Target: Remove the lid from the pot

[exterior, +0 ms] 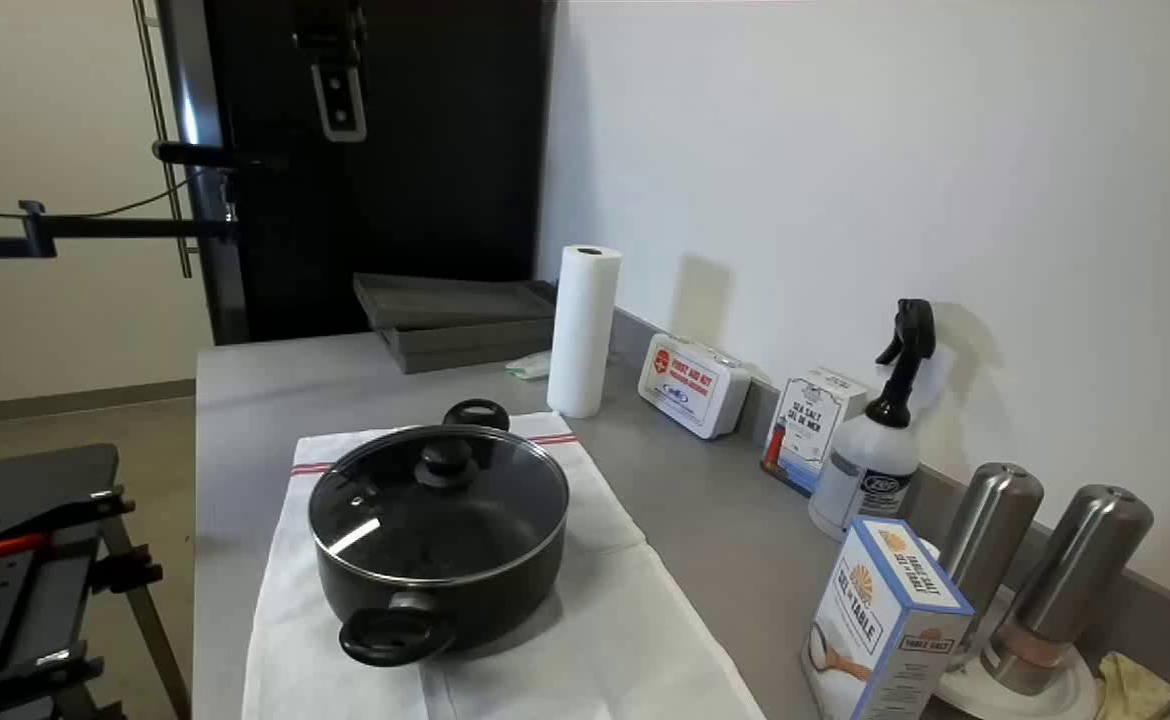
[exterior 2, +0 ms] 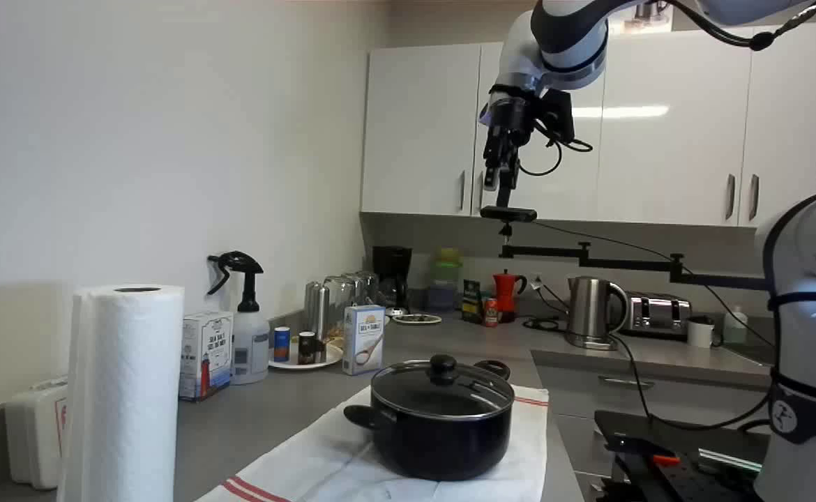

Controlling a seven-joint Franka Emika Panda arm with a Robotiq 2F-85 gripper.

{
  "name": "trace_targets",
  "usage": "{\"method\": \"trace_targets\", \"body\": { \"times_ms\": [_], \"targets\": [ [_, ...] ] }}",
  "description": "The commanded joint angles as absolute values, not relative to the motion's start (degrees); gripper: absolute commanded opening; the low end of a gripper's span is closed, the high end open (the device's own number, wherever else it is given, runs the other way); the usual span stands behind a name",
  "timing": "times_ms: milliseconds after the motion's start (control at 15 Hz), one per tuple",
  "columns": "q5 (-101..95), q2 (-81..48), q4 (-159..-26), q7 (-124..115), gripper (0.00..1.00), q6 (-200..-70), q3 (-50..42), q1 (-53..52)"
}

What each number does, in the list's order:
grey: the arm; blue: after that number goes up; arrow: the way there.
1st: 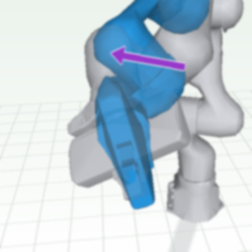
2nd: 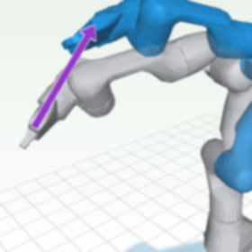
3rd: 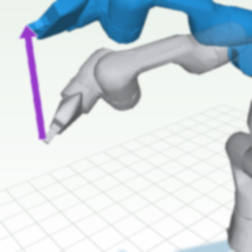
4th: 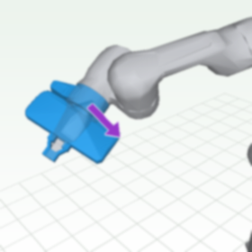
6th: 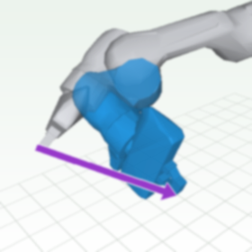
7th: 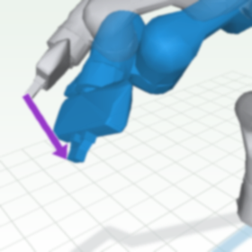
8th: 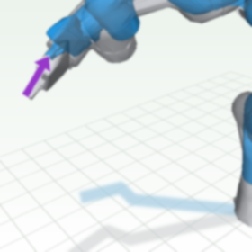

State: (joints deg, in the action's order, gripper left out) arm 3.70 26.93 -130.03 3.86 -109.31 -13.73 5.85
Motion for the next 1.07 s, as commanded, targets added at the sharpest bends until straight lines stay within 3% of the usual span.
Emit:
{"method": "trace_targets", "body": {
  "times_ms": [0, 1000],
  "targets": [
    [4.2, 26.8, -129.9, 4.3, 1.00, -109.2, -12.8, 7.0],
    [2.2, 19.7, -128.4, 0.5, 1.00, -112.7, -10.5, 7.4]
  ]
}}
